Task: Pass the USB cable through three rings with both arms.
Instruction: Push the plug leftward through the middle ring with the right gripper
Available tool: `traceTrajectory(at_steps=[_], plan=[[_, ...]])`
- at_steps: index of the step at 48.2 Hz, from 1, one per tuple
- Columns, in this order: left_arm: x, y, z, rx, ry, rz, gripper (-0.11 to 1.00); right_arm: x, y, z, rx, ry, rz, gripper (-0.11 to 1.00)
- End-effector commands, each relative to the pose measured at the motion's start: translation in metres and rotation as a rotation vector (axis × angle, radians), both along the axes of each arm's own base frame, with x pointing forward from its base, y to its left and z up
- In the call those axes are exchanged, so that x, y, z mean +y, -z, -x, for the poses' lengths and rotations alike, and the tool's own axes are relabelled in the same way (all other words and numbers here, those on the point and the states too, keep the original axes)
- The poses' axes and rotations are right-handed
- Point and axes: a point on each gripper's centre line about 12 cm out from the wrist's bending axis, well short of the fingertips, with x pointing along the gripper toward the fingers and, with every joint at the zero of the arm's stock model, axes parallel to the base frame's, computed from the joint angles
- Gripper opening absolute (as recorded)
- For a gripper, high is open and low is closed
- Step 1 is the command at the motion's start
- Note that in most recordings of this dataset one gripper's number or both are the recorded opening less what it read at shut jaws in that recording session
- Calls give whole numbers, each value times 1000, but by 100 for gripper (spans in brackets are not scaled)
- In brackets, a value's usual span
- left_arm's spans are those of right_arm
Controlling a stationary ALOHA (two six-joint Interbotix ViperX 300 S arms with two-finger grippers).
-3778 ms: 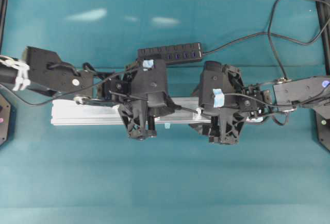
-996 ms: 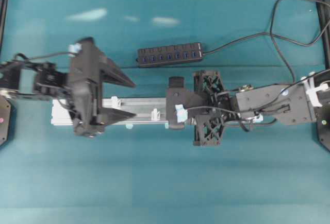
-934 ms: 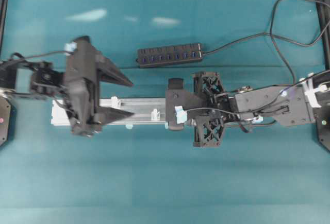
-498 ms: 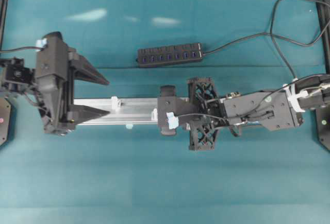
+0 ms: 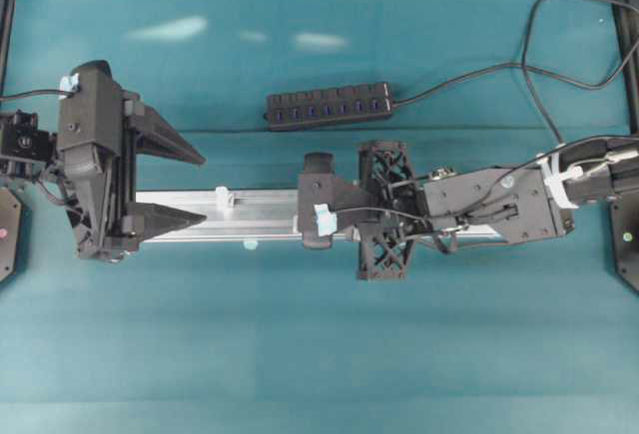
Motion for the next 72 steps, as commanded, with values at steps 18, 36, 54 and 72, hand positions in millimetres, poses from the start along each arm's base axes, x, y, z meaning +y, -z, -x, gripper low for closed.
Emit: traceTrajectory(at_steps=[18, 36, 54, 72], plan=[[0, -8, -2, -24, 2, -4, 92, 0, -5, -13, -45, -16, -2, -6], [0, -8, -3, -23, 2, -4, 92, 4, -11, -23, -59, -18, -1, -6], [0, -6, -3, -18, 2, -3, 92, 4, -19, -29, -78, -18, 0, -6], [0, -6, -4, -18, 2, -2, 92, 16, -17, -27, -72, -42, -3, -6]])
